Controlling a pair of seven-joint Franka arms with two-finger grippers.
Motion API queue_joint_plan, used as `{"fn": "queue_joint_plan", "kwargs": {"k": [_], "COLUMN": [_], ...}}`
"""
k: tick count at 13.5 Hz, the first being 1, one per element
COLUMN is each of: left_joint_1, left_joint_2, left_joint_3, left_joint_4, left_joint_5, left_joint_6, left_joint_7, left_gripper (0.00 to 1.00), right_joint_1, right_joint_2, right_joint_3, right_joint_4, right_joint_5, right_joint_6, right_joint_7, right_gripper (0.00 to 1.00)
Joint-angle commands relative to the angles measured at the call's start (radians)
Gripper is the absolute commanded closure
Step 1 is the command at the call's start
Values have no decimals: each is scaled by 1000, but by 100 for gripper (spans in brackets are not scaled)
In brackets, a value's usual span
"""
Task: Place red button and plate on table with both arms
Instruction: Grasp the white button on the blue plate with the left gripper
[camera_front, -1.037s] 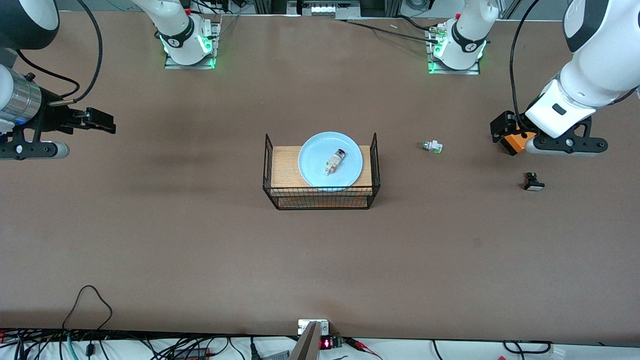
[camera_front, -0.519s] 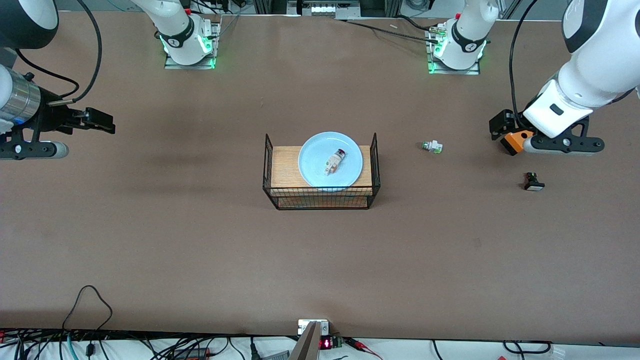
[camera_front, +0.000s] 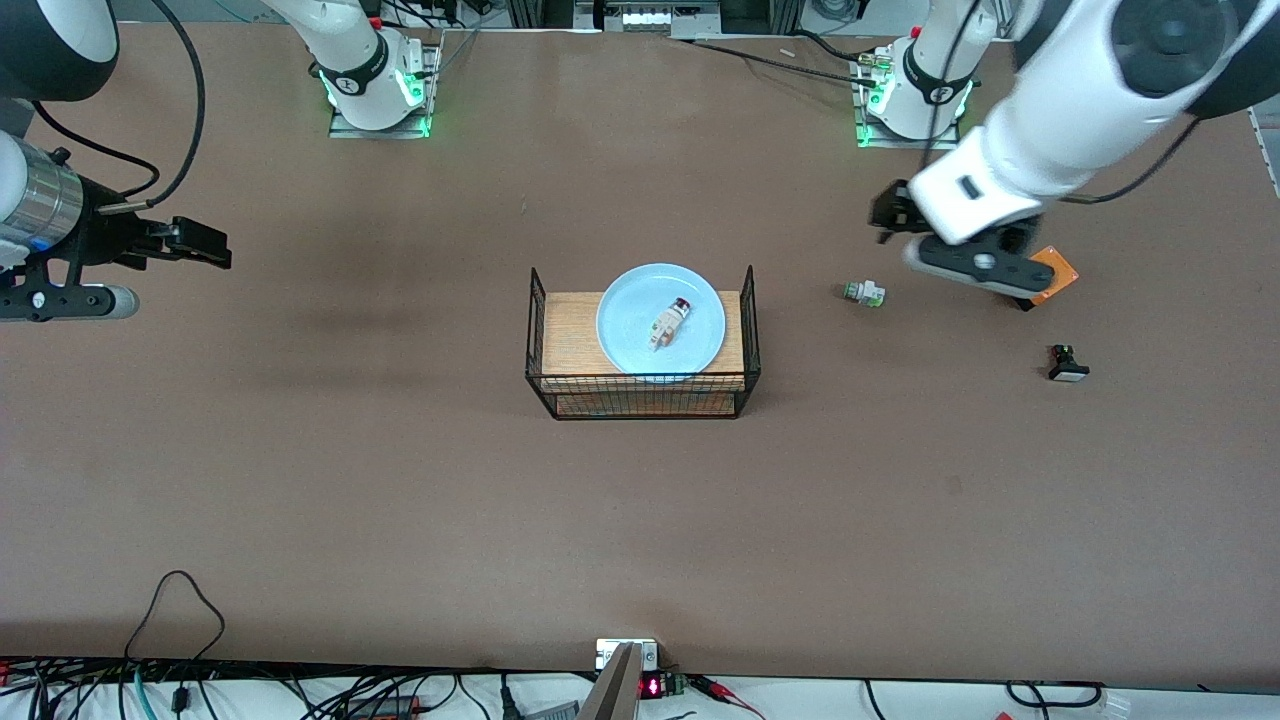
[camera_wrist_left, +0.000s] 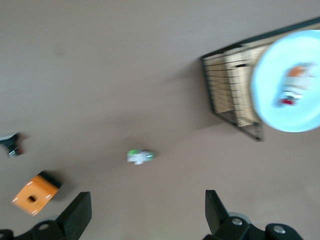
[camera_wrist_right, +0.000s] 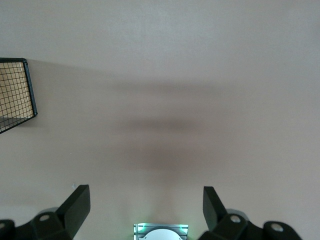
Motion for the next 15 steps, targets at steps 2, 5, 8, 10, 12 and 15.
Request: {"fn": "queue_joint_plan", "kwargs": {"k": [2, 5, 8, 10, 12, 15], "left_joint_1": [-164, -275, -380, -427, -451, -451], "left_joint_2": [177, 278, 359, 424, 470, 499], "left_joint_3": [-1, -1, -1, -3, -1, -1], "left_joint_4": [193, 226, 226, 225, 221, 215], "left_joint_5": [-68, -45, 137, 268, 294, 354], "left_joint_6": [19, 183, 276, 325, 369, 380], "left_joint_7": [-98, -82, 14, 24, 24, 34], "left_gripper": [0, 0, 0, 0, 0, 0], "right_joint_1": [-3, 3, 33, 55, 55, 47], "right_joint_2": [3, 3, 3, 4, 4, 4], "right_joint_3": [3, 5, 5, 5, 3, -3], "right_joint_4": [15, 15, 17, 29, 29, 29], "right_joint_5": [0, 1, 1, -2, -3, -5], "right_joint_6": [-9, -10, -10, -18, -18, -19], "right_joint_7": [-3, -2, 1, 3, 1, 1], "right_gripper": [0, 0, 0, 0, 0, 0]}}
